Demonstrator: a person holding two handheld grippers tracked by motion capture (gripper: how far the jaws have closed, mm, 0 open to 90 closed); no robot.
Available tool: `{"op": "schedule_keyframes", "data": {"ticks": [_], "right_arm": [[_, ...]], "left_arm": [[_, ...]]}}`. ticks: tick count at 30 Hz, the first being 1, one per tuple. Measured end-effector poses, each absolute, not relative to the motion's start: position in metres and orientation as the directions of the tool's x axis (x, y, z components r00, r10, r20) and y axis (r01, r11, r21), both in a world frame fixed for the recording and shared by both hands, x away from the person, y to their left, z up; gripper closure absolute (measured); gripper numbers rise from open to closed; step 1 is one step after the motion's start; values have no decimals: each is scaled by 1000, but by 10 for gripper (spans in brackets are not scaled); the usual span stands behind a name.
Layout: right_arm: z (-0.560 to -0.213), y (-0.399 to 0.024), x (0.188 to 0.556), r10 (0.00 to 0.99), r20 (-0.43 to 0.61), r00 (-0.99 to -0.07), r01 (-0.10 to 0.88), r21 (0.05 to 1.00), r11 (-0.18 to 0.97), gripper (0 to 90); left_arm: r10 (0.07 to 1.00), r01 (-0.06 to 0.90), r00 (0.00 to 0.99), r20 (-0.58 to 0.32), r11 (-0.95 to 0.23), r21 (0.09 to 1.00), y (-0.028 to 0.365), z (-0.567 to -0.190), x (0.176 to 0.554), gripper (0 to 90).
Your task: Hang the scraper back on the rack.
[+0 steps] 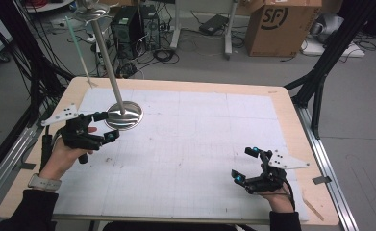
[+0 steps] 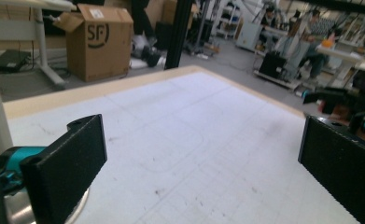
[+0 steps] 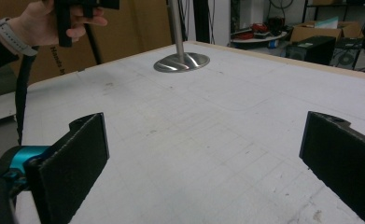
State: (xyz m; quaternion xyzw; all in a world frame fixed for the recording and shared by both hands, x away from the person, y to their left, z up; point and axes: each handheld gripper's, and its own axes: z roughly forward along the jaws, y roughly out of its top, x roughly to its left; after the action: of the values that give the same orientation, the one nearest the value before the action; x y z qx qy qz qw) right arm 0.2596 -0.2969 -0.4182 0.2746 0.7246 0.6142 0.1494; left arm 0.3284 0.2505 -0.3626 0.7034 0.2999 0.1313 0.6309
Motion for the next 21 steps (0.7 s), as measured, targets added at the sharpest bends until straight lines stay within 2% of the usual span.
{"op": "schedule_keyframes", "data": {"ticks": [12,16,21], "right_arm": [[-418,-297,259,583,124,-803,218,972,94,3],[-418,-296,259,580,124,-805,219,971,95,4],[-418,-297,260,582,119,-804,214,972,96,4]], "left_arm": [[591,197,792,-152,-12,980,233,-381,315,17],[590,208,795,-139,-51,977,226,-387,311,17],[573,178,815,-87,-104,979,214,-390,305,17]]}}
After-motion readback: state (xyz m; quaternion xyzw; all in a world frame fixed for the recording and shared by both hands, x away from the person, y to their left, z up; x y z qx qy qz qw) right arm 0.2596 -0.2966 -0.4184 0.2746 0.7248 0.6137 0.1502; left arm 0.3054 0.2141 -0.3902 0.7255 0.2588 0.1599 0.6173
